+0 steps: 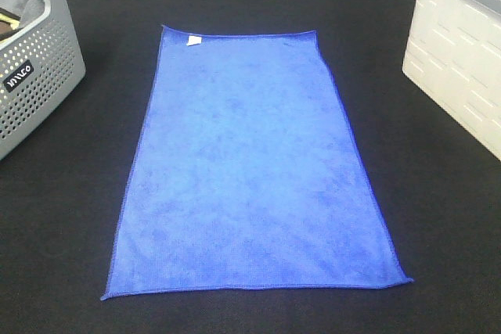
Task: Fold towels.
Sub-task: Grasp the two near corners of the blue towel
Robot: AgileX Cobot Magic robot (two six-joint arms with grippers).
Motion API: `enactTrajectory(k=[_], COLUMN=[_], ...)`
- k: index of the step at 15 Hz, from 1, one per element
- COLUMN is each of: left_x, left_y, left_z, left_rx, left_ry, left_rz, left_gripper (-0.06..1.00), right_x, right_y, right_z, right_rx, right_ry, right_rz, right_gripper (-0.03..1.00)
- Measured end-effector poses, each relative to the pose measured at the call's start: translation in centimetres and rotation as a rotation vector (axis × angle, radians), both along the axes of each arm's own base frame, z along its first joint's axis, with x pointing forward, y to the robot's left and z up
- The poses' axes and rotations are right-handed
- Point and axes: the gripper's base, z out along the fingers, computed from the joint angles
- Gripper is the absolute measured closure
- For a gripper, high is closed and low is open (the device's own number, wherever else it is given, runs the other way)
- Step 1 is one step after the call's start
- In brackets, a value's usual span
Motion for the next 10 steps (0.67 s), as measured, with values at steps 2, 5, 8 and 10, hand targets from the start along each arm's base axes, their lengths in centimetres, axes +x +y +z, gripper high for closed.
enactTrajectory(k=[2, 5, 8, 10], left_x=[0.00, 0.00, 0.00, 0.00], left_y=[0.00, 0.00, 0.00, 0.00], left_z=[0.00, 0.00, 0.00, 0.00], left_rx=[0.000, 0.000, 0.000, 0.000], left_ry=[0.000, 0.000, 0.000, 0.000], left_rz=[0.000, 0.000, 0.000, 0.000], left_gripper=[0.15, 0.15, 0.15, 0.15], right_x=[0.00, 0.00, 0.00, 0.00], right_y=[0.00, 0.00, 0.00, 0.00], right_z=[0.00, 0.00, 0.00, 0.00], right_rx=[0.000, 0.000, 0.000, 0.000], right_ry=[0.000, 0.000, 0.000, 0.000], right_rz=[0.000, 0.000, 0.000, 0.000], right_gripper=[0.14, 0.14, 0.14, 0.14])
